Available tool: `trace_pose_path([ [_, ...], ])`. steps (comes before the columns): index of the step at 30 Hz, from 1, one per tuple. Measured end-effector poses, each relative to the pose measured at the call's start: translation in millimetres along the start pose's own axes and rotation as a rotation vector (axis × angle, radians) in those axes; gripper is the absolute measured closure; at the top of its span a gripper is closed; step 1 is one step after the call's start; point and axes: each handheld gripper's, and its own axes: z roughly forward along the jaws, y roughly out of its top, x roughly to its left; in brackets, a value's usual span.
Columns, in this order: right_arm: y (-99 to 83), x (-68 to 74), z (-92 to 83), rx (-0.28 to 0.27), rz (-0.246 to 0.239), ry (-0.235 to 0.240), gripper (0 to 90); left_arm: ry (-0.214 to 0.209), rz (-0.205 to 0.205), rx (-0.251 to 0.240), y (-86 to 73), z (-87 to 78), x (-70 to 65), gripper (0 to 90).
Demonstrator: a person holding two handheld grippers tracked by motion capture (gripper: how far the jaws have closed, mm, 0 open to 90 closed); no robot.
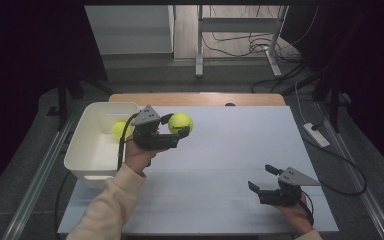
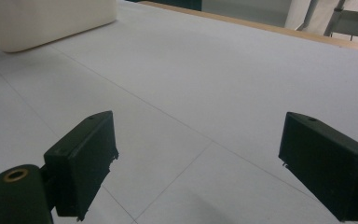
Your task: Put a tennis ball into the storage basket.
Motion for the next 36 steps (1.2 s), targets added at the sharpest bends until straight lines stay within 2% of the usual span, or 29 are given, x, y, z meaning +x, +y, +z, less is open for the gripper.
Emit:
trace_pose_path([
  [15,0.2,-0.2,0.5,0.0,0.003,0.002,10.9,0.044,-0.004,-0.001,2.8,-12.9,8.9,26.4],
  [36,0.3,0.0,0.6,-0.001,0.003,0.002,11.0,0.106,-0.045,-0.004,-2.5,-30.5,29.2,26.4],
])
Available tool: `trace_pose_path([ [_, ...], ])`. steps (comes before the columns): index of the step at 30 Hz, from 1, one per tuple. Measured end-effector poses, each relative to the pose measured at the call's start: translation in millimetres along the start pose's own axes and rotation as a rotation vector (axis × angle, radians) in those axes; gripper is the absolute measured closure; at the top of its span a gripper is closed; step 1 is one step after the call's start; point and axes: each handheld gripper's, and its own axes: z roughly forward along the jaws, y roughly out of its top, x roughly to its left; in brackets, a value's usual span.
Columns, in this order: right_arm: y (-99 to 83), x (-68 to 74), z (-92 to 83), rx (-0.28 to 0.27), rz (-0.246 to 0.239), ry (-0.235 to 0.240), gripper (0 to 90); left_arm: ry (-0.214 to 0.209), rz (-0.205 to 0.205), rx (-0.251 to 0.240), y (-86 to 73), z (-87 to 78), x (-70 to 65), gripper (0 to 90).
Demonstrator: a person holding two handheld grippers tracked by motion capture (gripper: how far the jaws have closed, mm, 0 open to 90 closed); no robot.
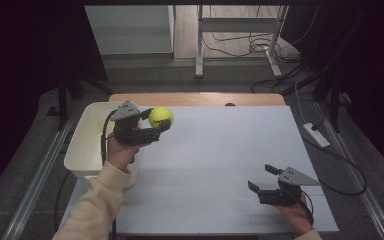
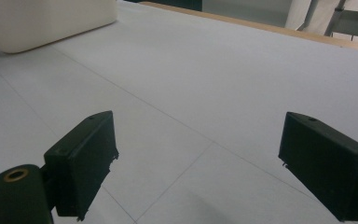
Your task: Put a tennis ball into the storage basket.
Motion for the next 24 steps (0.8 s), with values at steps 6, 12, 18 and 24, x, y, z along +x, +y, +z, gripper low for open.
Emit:
trace_pose_path([
  [6,0.0,-0.1,0.0,0.0,-0.002,0.0,11.0,0.017,-0.008,0.003,-2.0,-2.3,5.5,26.4],
  [12,0.0,0.1,0.0,-0.002,0.0,0.002,11.0,0.052,-0.02,0.007,-5.1,-4.9,13.5,26.4],
  [18,0.1,0.1,0.2,0.0,-0.001,-0.001,11.0,0.068,-0.043,0.015,-7.7,-5.7,21.2,26.4],
  [24,0.1,-0.1,0.1,0.001,0.0,-0.003,11.0,0.092,-0.05,0.021,-9.8,-8.7,28.1,26.4],
])
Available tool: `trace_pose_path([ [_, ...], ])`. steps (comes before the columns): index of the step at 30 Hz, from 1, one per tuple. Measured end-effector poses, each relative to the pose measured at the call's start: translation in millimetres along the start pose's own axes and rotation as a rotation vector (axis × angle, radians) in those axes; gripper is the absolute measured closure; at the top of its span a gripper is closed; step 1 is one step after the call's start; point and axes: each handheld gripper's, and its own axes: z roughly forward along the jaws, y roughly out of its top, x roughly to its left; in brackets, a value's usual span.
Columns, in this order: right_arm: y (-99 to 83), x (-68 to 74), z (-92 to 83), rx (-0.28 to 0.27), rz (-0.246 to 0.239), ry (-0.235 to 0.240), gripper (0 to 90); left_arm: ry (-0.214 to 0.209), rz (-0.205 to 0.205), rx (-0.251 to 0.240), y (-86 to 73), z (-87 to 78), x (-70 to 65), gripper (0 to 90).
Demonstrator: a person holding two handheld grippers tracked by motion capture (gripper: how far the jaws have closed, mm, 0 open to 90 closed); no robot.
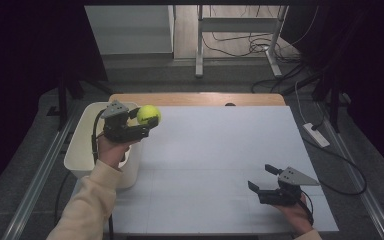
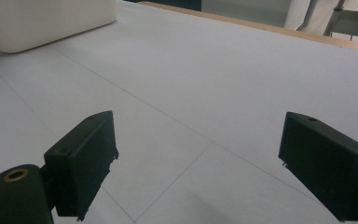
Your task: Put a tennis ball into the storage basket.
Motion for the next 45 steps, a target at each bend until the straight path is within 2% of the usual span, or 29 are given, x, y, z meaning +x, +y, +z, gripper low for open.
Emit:
trace_pose_path([
  [16,0.3,0.1,0.3,0.0,-0.002,-0.002,11.0,0.064,-0.048,0.004,-5.8,-11.8,23.3,26.4],
  [32,0.3,0.5,-0.2,0.001,-0.004,-0.002,11.0,0.1,-0.05,-0.022,-4.5,-25.1,29.4,26.3],
  [45,0.3,0.5,0.2,0.003,-0.006,-0.002,11.0,0.146,-0.05,-0.012,-9.3,-34.2,38.9,26.3],
])
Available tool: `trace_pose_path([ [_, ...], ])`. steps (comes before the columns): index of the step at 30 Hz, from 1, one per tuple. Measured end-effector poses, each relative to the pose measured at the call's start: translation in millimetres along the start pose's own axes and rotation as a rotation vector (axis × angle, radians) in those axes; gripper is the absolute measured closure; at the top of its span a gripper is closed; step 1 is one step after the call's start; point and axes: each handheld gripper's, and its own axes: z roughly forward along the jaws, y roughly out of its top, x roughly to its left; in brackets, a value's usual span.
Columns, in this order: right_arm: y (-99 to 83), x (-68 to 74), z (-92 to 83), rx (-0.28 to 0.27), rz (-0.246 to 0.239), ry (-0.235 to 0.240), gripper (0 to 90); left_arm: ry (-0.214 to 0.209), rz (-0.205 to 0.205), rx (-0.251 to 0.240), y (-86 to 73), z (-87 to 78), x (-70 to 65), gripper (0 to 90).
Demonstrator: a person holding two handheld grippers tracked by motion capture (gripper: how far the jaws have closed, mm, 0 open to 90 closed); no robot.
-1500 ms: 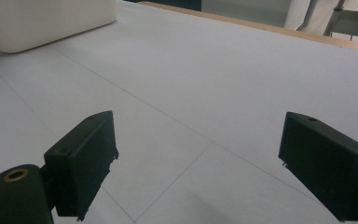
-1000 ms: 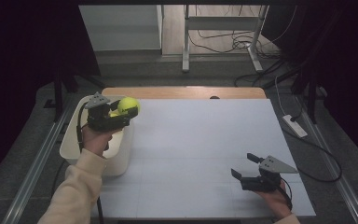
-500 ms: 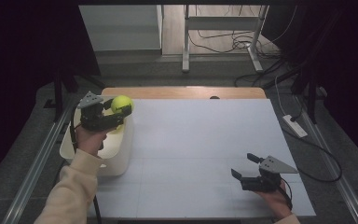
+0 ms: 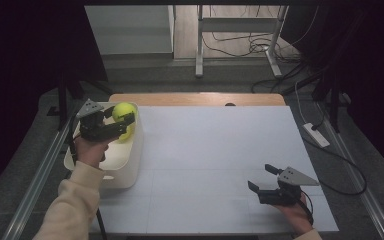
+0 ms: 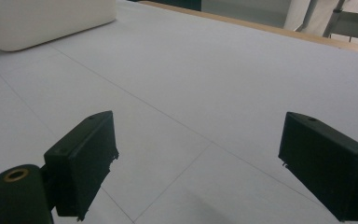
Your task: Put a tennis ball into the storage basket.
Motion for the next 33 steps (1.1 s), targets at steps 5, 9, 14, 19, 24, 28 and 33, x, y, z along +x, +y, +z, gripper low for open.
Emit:
trace_pose_path([
  [5,-0.1,0.0,0.3,-0.002,-0.001,0.001,11.1,0.02,-0.001,0.007,-1.2,-3.2,4.7,26.4],
  [9,0.0,0.0,0.5,0.0,-0.003,-0.001,11.0,0.027,0.006,0.003,-1.2,-5.5,4.3,26.3],
  [14,0.1,0.2,0.3,0.0,-0.004,0.0,11.1,0.034,0.013,0.016,-1.3,-4.3,4.9,26.3],
  [19,0.1,0.0,0.4,0.0,-0.003,-0.001,11.0,0.042,0.008,0.058,-4.1,1.5,10.0,26.2],
  [24,0.0,-0.1,0.6,0.0,-0.006,0.0,11.0,0.05,0.001,0.088,-6.2,4.8,14.9,26.2],
  [28,0.1,0.1,0.6,-0.001,-0.007,0.001,11.1,0.055,-0.009,0.111,-7.6,6.7,18.7,26.2],
  [33,0.0,-0.1,0.9,0.001,-0.007,0.001,11.1,0.049,-0.015,0.15,-9.2,11.0,22.3,26.2],
])
